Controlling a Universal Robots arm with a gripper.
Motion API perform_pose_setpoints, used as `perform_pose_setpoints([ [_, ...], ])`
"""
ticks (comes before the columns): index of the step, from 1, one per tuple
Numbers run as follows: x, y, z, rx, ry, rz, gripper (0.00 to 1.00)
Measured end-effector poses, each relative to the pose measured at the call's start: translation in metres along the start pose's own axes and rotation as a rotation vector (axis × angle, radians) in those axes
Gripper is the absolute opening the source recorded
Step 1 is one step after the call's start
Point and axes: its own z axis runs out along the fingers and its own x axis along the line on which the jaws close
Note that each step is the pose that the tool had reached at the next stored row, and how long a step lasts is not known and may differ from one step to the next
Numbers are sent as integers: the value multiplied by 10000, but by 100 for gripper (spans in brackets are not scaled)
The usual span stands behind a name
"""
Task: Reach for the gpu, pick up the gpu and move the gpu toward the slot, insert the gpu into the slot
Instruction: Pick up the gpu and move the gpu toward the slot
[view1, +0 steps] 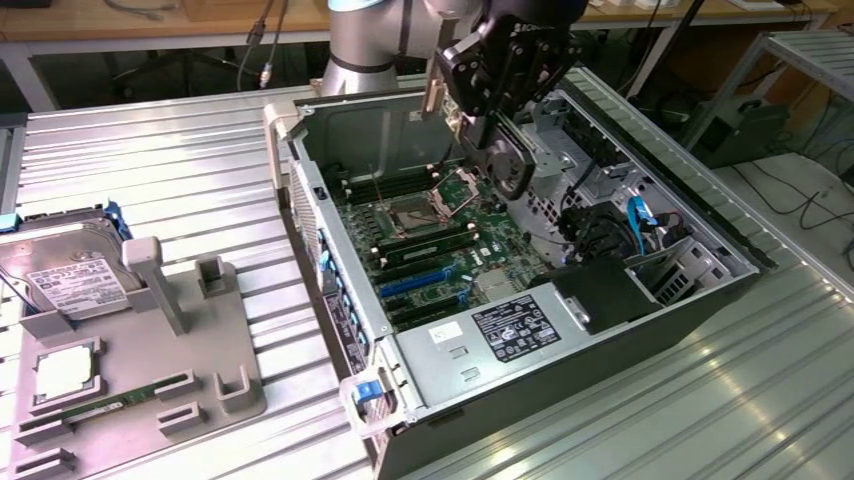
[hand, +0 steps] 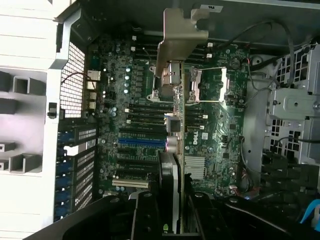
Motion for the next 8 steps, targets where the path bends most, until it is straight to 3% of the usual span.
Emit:
perform_pose_setpoints([
  [8, -192, -10, 4, 2, -11, 0, 28],
])
